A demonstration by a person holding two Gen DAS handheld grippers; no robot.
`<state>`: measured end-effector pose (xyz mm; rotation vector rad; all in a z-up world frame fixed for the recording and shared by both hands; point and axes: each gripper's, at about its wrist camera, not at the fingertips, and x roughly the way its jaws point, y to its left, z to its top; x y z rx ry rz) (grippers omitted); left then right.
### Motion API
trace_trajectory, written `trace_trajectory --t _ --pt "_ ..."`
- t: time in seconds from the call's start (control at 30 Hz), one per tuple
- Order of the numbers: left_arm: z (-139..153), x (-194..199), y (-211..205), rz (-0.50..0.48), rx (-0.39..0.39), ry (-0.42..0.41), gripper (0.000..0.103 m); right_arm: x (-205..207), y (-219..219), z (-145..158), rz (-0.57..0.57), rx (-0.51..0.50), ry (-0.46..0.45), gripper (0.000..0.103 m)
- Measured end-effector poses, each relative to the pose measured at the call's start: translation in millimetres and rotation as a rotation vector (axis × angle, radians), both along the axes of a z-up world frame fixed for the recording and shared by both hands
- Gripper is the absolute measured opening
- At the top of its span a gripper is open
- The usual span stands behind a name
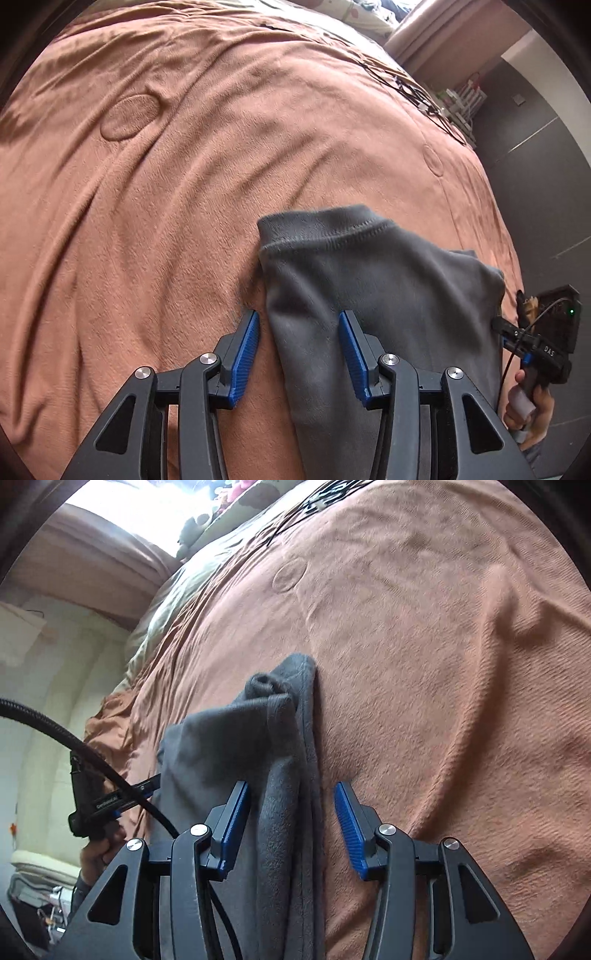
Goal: Fold small clothes
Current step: 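Close both grippers on the end of the grey shirt strip, then lift the folded grey shirt with both grippers and carry it toward the clothes stack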
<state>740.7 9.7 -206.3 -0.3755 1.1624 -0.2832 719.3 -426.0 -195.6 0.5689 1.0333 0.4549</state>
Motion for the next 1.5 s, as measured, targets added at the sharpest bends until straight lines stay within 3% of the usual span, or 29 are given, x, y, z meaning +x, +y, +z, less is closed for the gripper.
trace_trajectory --t 0.23,0.43,0.57,0.73,0.77,0.83,0.93,1.07,1.5 --pt "-7.5 13.2 -1.2 0.002 -0.100 -0.005 0.046 25.3 -11.1 -10.7 0.049 0.098 0.018 0.045" --pt "-10.4 20.0 -1.5 -0.001 -0.159 -0.027 0.046 48.7 -4.7 -16.9 0.113 0.084 0.019 0.045" --pt "-13.4 12.8 5.8 -0.018 -0.243 -0.015 0.046 50.9 -7.8 -18.6 0.153 0.099 0.015 0.045" --pt "-14.5 10.8 0.5 -0.047 -0.245 -0.021 0.046 59.9 -1.2 -19.6 0.162 0.087 0.017 0.045" --pt "-14.9 13.4 -0.1 -0.036 -0.251 -0.020 0.044 63.4 1.7 -19.3 0.160 0.072 0.017 0.044" --pt "-17.1 19.5 -1.5 -0.012 -0.237 -0.012 0.024 63.8 6.8 -16.3 0.152 0.037 0.018 0.035" --pt "-17.6 23.4 3.4 0.029 -0.265 0.009 0.011 62.0 11.7 -8.6 0.137 -0.015 0.023 0.020" --pt "6.4 8.9 4.7 0.002 -0.289 -0.054 0.009 44.9 21.0 13.9 0.123 -0.044 -0.026 0.013" --pt "95.0 -38.1 2.2 -0.067 -0.334 -0.184 0.008 -30.9 30.8 85.8 0.085 -0.126 -0.165 0.013"
